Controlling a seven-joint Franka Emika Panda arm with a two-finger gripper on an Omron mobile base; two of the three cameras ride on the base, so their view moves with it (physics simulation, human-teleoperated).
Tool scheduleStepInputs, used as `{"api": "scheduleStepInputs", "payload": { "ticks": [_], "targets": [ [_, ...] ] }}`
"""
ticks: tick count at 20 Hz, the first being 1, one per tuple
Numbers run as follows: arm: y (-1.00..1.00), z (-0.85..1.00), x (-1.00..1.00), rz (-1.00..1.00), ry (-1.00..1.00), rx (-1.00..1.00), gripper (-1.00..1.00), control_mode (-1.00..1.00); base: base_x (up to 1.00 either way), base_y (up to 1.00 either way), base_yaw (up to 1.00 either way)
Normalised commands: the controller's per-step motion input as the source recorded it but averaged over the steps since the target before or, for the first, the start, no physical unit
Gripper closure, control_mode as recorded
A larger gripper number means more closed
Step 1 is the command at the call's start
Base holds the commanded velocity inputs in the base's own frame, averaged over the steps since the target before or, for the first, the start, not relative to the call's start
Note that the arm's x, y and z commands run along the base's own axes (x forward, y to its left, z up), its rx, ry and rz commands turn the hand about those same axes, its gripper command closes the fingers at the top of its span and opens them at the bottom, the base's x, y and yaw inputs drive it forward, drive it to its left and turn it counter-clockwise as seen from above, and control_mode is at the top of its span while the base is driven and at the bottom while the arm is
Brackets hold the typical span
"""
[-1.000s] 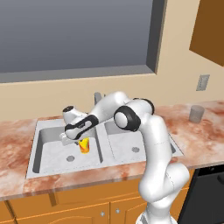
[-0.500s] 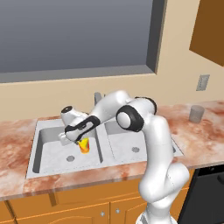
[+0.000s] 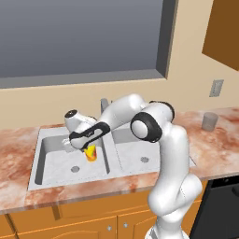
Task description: Move any existing items from the left basin to the right basin for drying. Then move the glass cup from the counter to the left basin of the sink for washing.
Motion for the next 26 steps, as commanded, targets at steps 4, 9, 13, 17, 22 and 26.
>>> {"api": "scheduleStepInputs", "payload": {
  "ticks": [4,9,13,17,22,26],
  "targets": [
    [-0.15,0.42,-0.32,-0.09,0.00,0.00,1.00,-1.00,0.00,0.00,0.00],
    [-0.19,0.39,-0.38,-0.11,0.00,0.00,1.00,-1.00,0.00,0.00,0.00],
    [-0.22,0.35,-0.40,-0.15,0.00,0.01,1.00,-1.00,0.00,0.00,0.00],
    [-0.28,0.34,-0.41,-0.18,0.02,0.01,1.00,-1.00,0.00,0.00,0.00],
    [-0.33,0.36,-0.33,-0.17,0.00,0.00,1.00,-1.00,0.00,0.00,0.00],
    [-0.52,0.21,-0.30,-0.12,0.00,0.01,1.00,-1.00,0.00,0.00,0.00]
  ]
}}
